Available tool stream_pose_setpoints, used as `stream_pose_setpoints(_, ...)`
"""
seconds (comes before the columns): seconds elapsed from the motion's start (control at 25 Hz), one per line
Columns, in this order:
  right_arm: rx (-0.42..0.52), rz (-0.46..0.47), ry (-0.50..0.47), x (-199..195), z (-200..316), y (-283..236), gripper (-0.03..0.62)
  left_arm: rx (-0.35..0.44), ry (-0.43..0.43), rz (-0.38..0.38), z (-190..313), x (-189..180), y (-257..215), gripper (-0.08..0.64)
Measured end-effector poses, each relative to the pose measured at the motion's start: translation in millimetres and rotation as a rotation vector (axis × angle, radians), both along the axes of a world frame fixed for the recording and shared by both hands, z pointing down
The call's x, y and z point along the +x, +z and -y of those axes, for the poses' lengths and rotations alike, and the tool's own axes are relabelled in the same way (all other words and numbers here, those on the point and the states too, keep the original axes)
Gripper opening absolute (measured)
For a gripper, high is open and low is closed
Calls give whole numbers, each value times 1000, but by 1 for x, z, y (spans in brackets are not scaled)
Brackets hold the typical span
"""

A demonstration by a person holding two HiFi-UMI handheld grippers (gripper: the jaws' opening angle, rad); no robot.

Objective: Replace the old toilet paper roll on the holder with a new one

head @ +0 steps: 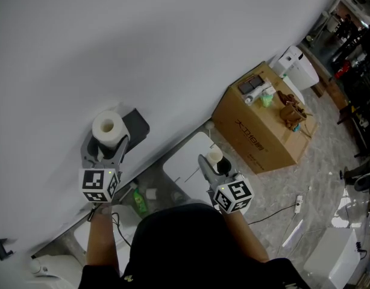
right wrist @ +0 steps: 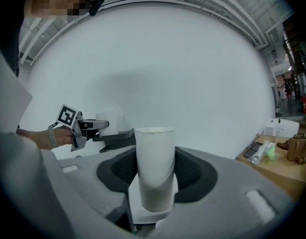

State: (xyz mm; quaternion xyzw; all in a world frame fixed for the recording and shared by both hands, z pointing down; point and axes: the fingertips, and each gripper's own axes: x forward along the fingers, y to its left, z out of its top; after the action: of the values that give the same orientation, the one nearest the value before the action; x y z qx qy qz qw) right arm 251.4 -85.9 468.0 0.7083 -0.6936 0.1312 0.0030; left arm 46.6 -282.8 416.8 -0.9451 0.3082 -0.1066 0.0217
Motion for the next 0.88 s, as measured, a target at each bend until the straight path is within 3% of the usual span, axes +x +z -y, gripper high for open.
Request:
stream_pose_setpoints(0.36,-3,1,6,0,-2,1,190,38,-5,-41,-2,0,-1,383)
stream_pose_setpoints(0.88,-2,11,-42,-16,11,1,190,61,-35,-29,-6,-19,-7,408)
